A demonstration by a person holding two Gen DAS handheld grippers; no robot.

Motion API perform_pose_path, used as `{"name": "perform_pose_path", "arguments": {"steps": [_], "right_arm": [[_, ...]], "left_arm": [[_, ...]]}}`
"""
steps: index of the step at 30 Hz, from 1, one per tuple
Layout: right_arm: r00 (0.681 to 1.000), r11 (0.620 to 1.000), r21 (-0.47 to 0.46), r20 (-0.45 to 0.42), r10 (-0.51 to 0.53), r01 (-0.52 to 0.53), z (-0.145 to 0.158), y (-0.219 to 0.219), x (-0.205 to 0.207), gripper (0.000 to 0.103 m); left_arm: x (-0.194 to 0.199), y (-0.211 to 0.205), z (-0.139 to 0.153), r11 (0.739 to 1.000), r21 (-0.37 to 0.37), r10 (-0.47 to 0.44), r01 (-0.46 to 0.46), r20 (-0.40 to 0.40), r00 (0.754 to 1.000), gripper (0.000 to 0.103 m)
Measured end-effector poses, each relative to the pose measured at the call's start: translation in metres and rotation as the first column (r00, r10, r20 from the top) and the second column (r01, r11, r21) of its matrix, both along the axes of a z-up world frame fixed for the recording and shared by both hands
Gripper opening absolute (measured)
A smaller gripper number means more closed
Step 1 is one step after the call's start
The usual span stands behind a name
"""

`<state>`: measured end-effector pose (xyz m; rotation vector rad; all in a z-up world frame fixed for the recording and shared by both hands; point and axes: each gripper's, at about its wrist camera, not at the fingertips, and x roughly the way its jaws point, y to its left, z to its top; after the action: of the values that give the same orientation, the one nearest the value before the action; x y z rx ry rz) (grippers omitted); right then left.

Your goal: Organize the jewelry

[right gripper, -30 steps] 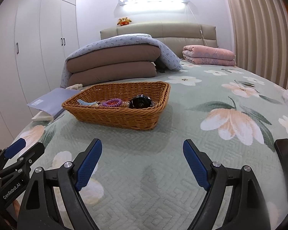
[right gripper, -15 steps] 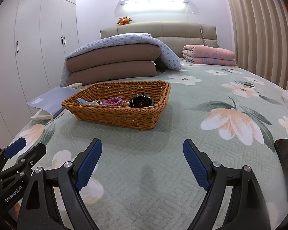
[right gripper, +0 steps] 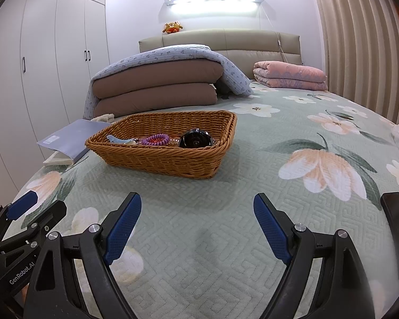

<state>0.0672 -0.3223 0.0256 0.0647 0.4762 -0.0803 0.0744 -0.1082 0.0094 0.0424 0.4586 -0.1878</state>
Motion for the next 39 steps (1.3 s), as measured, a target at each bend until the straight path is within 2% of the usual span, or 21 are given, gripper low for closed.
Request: {"name": "perform_pose_path", "arguments": {"steps": [32, 39], "right_arm": [[1.0, 1.0, 0.0, -0.004, 0.001, -0.001, -0.0015, 0.0018, 0.0, 0.088], [1.0, 1.0, -0.001, -0.004, 0.001, -0.001, -0.0013, 0.002, 0.0, 0.088]], "left_arm": [[0.0005, 0.0025, -0.0007, 1.0, 0.003, 0.008, -0.008, -0.001, 1.0, 0.074], [-0.0018, 0.0061, 0.0027, 1.0, -0.023, 0.003, -0.003, 0.013, 1.0, 0.073]]}}
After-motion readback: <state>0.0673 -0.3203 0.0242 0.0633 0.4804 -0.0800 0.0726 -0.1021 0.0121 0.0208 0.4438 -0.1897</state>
